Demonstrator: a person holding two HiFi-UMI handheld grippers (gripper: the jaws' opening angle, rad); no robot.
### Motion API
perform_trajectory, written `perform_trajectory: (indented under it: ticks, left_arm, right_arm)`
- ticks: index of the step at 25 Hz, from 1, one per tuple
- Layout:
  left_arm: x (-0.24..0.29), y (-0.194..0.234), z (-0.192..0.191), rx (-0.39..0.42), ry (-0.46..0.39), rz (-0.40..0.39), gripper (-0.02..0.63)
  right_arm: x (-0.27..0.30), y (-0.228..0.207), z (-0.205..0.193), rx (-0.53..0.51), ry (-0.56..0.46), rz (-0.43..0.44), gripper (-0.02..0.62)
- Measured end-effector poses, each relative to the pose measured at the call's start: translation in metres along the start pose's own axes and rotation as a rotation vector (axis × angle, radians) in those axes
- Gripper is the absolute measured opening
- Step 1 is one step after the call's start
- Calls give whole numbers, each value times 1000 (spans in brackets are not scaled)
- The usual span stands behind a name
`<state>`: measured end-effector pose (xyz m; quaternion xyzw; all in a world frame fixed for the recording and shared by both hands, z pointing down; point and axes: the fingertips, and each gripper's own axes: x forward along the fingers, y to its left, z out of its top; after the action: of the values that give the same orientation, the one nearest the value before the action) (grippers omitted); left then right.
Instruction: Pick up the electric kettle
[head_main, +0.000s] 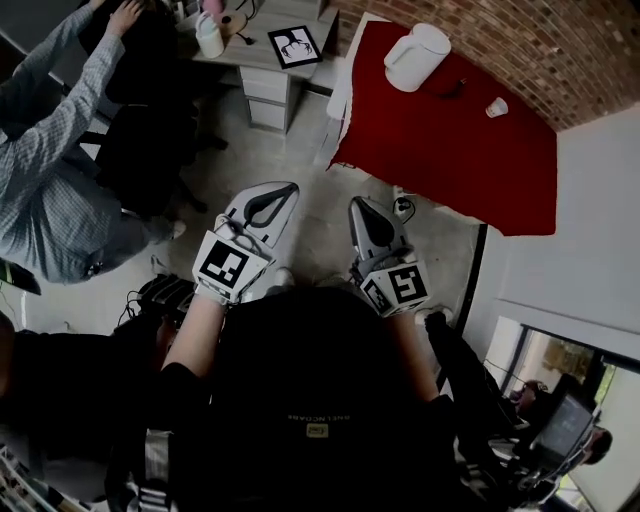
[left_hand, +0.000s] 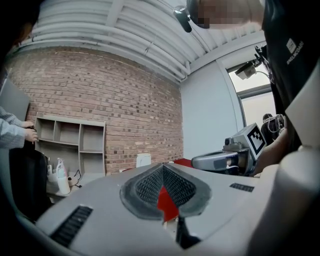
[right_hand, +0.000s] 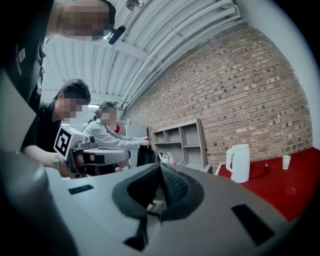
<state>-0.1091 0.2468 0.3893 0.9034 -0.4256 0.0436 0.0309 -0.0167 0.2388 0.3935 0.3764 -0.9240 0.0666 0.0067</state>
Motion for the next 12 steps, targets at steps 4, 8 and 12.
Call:
perform_trajectory:
  ticks: [4,8,12]
  left_arm:
    - [-9,12,1,-10,-28,-16,3]
    - [-12,14,1,1,-23,-25,3]
    - [-13,14,0,5,-21,-16,3]
  right_arm:
    - [9,10,3,0,1,-19,0]
    - [10,6,0,-11,26,-44,0]
    - [11,1,0,-18,38,-47,0]
